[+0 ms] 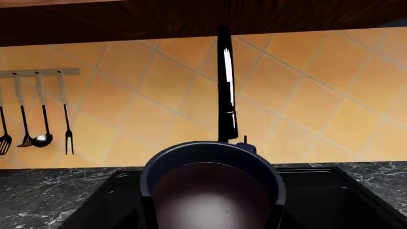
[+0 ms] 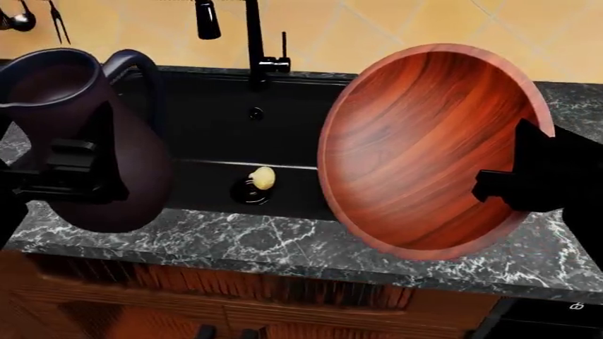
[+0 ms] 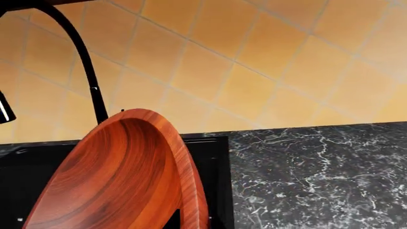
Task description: Pick the bowl and pitcher and place them in the sink. Then turn on the water.
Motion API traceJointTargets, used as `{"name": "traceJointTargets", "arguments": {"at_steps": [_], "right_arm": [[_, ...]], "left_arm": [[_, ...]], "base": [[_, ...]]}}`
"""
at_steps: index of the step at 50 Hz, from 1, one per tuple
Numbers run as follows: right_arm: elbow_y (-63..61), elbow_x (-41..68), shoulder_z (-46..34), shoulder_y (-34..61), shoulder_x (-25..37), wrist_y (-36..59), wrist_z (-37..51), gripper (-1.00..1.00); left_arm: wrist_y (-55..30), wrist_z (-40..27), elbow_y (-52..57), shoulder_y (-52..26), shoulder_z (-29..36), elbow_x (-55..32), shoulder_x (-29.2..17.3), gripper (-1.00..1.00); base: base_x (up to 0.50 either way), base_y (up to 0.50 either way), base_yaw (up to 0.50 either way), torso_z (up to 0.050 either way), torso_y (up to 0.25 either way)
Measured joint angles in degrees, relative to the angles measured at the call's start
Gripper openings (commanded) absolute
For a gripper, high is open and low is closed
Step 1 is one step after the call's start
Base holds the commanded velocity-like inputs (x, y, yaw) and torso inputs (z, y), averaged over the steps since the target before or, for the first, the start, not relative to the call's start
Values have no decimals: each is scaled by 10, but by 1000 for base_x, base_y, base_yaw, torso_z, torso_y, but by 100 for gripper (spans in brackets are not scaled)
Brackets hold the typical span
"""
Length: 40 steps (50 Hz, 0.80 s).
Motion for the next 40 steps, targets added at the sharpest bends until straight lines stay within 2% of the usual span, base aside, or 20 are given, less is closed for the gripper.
{"name": "traceJointTargets", "arguments": {"at_steps": [29, 40], "right_arm": [[-1, -6, 3, -9, 3, -3, -4, -100], [-1, -9, 13, -16, 0, -11, -7, -100]], "left_arm": [[4, 2, 2, 7, 1, 5, 0, -100], [4, 0, 1, 8, 1, 9, -2, -100]], "base": [[-497, -51, 0, 1, 2], [0, 0, 0, 1, 2]]}}
